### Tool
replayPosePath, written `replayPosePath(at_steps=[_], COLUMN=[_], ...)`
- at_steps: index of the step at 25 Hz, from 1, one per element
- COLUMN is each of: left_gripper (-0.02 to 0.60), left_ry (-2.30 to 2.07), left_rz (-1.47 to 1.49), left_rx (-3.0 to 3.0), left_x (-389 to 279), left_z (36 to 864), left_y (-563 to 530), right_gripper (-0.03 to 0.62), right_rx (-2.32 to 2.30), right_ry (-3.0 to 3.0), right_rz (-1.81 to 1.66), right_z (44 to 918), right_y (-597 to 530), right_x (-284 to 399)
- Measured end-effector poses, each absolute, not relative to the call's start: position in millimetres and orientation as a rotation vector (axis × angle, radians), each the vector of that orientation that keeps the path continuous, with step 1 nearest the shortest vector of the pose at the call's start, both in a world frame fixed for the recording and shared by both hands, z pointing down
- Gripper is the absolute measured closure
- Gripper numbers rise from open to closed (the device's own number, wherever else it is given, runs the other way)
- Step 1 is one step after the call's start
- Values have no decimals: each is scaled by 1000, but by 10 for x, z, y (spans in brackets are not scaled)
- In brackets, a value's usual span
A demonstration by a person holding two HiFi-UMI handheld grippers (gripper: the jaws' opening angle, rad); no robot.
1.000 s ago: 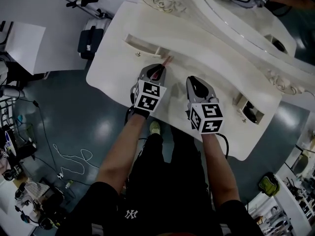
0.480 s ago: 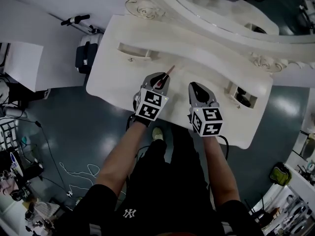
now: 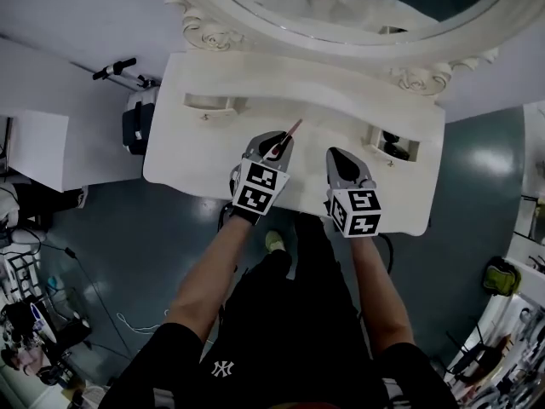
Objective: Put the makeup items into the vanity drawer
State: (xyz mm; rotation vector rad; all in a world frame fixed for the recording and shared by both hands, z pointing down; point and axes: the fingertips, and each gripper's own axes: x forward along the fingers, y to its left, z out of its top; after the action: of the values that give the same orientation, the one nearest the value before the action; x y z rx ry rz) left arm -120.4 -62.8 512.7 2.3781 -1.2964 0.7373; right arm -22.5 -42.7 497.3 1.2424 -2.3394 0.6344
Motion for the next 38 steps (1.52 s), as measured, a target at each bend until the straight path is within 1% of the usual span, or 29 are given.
replayPosePath(at_steps=[8,16,26,34,38], left_gripper=[537,537,537,535,535], left_ry=[-1177,-1021,-807,-709,-664], left_rz=[721,715,743,823,909], left_rx=[2501,2626,2745,2773,2804], left_x=[-563,198,1164,1626,1793], left_z=[4862,4703,4700,4824,4920], left_y=[-593,-568,-706,-855,-906], right_gripper=[571,571,571,571,571], right_rx=[1380,1503,1637,1676,1684], right_ry=[-2315,-2249,-2170,-2142,-2139], right_rz=[609,621,653,693,712], right_z=[4740,4708,4716,4788,4832], right_y=[-307,-169,-313,-493,-584], right_x=[270,840,1642,2039,2171])
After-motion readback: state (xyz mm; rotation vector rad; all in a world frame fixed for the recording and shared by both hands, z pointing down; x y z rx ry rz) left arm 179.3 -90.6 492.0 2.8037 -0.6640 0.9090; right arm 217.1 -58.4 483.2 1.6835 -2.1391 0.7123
